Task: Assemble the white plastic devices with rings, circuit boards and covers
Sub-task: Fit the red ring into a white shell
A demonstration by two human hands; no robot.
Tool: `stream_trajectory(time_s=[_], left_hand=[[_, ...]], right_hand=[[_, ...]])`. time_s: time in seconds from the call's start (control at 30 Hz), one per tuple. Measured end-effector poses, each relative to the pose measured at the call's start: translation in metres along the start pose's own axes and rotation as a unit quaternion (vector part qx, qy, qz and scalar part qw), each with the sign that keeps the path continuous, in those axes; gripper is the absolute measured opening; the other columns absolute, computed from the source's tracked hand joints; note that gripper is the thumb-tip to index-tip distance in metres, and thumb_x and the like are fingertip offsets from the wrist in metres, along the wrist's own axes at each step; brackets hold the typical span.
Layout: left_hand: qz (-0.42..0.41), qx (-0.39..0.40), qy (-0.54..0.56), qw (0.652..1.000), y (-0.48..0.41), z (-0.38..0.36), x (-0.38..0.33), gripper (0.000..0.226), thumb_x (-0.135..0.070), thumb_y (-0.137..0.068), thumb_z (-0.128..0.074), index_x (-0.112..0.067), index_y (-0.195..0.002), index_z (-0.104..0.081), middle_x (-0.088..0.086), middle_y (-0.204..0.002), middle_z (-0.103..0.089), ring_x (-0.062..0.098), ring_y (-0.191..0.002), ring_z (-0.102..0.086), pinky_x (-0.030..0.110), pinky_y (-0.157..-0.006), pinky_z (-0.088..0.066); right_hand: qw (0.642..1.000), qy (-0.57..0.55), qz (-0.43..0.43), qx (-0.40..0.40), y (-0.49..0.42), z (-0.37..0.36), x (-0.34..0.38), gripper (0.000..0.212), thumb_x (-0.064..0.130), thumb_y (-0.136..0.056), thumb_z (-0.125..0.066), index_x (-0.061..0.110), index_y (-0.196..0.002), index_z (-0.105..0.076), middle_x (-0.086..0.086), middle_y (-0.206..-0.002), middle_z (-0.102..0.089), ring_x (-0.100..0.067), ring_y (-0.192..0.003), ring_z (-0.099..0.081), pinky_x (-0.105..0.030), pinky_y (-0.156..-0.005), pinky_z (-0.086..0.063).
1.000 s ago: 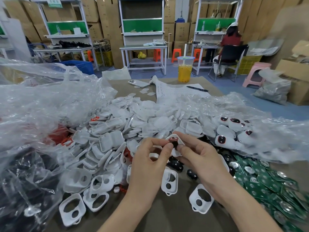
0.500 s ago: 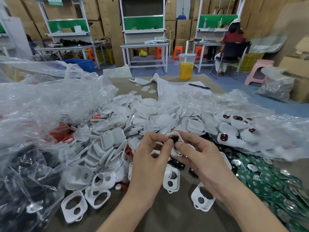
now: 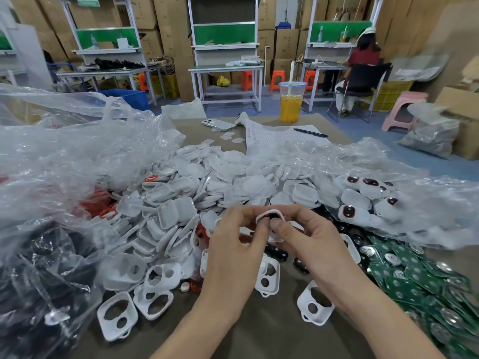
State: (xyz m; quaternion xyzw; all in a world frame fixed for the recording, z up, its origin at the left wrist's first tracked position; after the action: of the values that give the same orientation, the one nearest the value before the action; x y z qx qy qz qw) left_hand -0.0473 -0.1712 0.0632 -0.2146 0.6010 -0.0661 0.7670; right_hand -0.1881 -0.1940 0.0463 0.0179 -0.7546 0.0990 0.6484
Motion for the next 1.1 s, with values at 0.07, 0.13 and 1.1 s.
stream_trajectory(time_s=[0.07, 0.13, 1.1], left_hand=[[-0.030, -0.010, -0.025, 0.999, -0.001, 0.002, -0.005, 0.024, -0.022, -0.095, -0.069, -0.046, -0.097, -0.068, -0.019, -0.100, -0.063, 0.003, -0.095, -0.065, 0.011, -0.073, -0.048], [-0.049, -0.015, -0.043, 0.998, -0.001, 0.004, -0.007, 0.024, -0.020, -0.094, -0.070, -0.044, -0.098, -0.071, -0.019, -0.098, -0.061, 0.003, -0.093, -0.064, 0.009, -0.071, -0.046], [-0.207, 0.209, -0.343, 0.892, 0.025, -0.035, -0.019, 0.032, -0.044, -0.097, -0.051, -0.027, -0.122, -0.061, -0.016, -0.109, -0.061, 0.007, -0.104, -0.054, 0.016, -0.096, -0.029]], right_hand=[[1.000, 0.007, 0.005, -0.001, -0.001, 0.000, 0.000, 0.019, 0.027, -0.084, -0.074, 0.020, -0.102, -0.075, -0.006, -0.100, -0.075, -0.024, -0.097, -0.073, -0.040, -0.092, -0.059], [1.000, 0.009, 0.006, -0.004, -0.001, 0.002, 0.000, 0.012, 0.021, -0.089, -0.073, 0.020, -0.100, -0.075, -0.007, -0.101, -0.076, -0.025, -0.097, -0.073, -0.039, -0.092, -0.059], [0.980, -0.046, 0.067, -0.180, -0.002, 0.043, 0.017, 0.007, 0.017, -0.104, -0.051, 0.013, -0.110, -0.051, -0.009, -0.086, -0.077, -0.022, -0.076, -0.075, -0.023, -0.064, -0.058]])
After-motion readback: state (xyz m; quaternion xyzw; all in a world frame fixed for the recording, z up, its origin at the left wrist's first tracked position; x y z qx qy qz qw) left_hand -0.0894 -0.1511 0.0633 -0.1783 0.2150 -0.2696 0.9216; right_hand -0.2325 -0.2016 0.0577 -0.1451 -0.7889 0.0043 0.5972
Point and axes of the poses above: each hand's wrist, its own y-axis away from the middle knuckle, its own z-axis out of the back of the hand, x = y × z, the point moved 8 cm from there along -y, towards the middle knuckle
